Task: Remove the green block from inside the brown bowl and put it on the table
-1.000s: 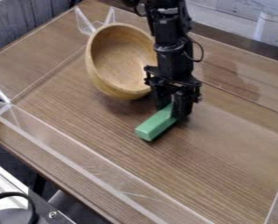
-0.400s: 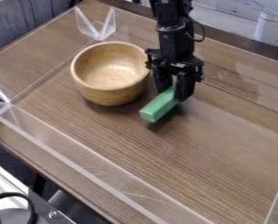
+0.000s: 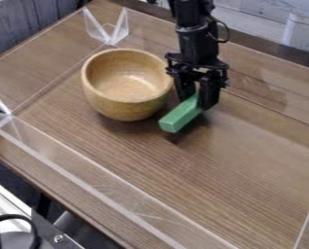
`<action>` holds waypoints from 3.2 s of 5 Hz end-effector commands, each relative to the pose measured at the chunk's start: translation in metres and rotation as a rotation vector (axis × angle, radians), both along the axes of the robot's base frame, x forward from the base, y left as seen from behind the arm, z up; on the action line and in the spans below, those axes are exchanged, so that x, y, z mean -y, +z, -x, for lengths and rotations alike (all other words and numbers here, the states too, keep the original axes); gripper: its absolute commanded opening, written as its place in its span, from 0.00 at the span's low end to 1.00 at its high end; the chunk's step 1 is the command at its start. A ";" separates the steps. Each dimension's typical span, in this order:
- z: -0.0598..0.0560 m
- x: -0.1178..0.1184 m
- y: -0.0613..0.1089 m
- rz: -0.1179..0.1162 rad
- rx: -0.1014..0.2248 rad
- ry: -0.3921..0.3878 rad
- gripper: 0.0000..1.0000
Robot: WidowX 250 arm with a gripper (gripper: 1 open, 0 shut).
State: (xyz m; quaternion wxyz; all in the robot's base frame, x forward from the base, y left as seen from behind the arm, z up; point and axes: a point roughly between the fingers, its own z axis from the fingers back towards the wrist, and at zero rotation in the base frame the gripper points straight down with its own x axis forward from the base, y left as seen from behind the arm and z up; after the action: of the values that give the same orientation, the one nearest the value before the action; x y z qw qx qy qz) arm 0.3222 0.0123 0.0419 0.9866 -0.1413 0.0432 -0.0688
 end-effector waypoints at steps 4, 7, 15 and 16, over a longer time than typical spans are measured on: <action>-0.001 -0.014 -0.002 -0.004 0.125 0.034 0.00; -0.003 -0.018 0.005 0.057 0.144 0.101 1.00; -0.002 -0.083 0.086 0.074 0.354 0.107 1.00; 0.004 -0.089 0.081 0.088 0.368 0.080 1.00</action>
State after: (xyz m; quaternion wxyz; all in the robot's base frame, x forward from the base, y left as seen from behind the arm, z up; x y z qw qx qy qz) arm 0.3141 0.0973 0.1031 0.9739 -0.1888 -0.1166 -0.0475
